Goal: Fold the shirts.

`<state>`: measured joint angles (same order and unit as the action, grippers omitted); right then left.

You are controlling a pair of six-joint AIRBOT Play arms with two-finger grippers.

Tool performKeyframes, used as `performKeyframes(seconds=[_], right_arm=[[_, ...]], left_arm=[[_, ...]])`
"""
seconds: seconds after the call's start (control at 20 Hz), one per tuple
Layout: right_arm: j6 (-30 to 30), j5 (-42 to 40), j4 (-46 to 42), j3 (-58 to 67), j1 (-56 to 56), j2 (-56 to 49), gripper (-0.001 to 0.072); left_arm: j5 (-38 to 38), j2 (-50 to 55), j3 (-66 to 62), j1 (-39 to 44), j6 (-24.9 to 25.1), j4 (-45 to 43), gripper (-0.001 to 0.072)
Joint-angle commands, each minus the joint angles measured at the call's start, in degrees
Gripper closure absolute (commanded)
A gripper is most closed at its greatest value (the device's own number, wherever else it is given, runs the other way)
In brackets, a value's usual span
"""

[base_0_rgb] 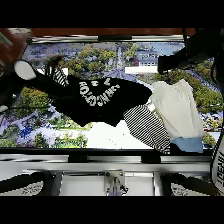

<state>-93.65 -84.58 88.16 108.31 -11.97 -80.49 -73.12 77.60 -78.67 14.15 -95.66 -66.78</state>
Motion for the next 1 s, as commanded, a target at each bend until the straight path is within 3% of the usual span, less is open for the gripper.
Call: performKeyframes(seconds=[0.0, 0.1, 0.65, 0.95], right_arm=[[-1.55, 0.87, -1.68, 0.04, 0.00, 0.00, 0.0030], [-1.55, 2.01, -1.66, 0.04, 0.00, 0.00, 0.0030], [-1.51, 1.40, 1.90, 0.00, 0.00, -3.41, 0.0030], [-1.51, 1.18, 1.90, 0.00, 0.00, -3.63, 0.0031]], left_arm=[[14.86, 0.11, 13.25, 2.54, -3.26, 13.27, -0.0012], [18.58, 0.42, 16.57, 3.96, -3.26, 14.47, -0.0012], [23.21, 10.58, 17.27, 11.91, -2.99, 17.92, -0.0012], [22.84, 12.26, 17.27, 15.41, -2.58, 21.81, -0.0012]])
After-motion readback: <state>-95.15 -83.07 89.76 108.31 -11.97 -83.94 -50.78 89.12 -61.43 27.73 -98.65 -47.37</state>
